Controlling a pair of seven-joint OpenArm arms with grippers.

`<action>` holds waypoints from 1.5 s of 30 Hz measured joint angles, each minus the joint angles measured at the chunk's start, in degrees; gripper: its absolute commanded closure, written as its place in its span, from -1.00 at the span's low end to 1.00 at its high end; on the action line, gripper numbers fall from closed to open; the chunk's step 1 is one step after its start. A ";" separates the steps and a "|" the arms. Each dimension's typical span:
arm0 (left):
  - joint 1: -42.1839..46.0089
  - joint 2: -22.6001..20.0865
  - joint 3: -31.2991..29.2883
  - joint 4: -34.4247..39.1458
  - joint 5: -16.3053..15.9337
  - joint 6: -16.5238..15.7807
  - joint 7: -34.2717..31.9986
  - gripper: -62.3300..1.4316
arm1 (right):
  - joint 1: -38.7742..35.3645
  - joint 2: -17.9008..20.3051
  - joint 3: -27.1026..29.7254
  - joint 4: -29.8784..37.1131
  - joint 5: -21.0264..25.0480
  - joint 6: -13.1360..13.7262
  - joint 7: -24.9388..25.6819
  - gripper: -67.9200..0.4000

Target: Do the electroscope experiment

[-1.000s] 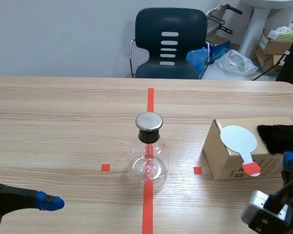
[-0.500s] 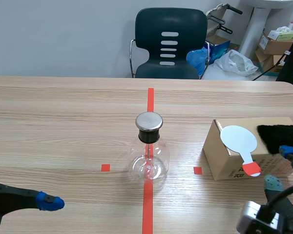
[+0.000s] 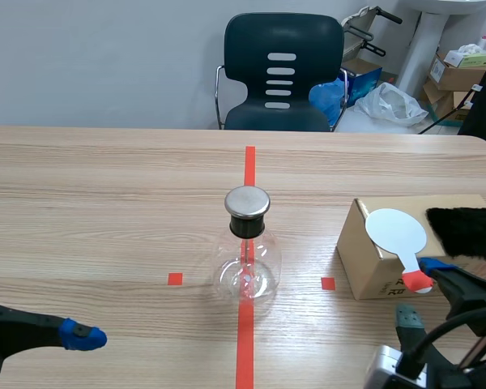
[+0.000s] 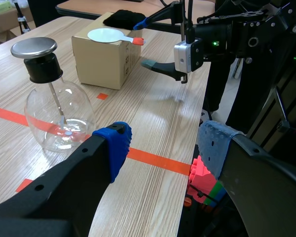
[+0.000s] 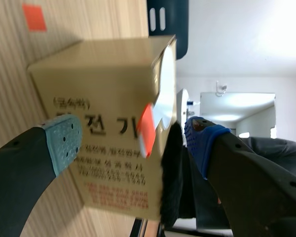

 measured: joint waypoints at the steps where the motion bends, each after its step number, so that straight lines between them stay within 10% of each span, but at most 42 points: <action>1: 0.00 0.00 0.00 0.00 0.00 0.00 0.00 -0.09 | 0.22 -0.39 0.00 0.00 -0.02 0.07 0.63 -0.29; 28: 0.00 0.00 0.00 0.00 0.02 0.00 0.00 -0.09 | 1.31 -1.73 0.55 0.04 -0.02 0.07 0.22 -0.47; 45: 0.00 0.00 0.00 0.00 0.02 0.00 0.00 -0.09 | 1.31 -1.73 0.55 0.04 -0.02 0.07 -0.37 0.34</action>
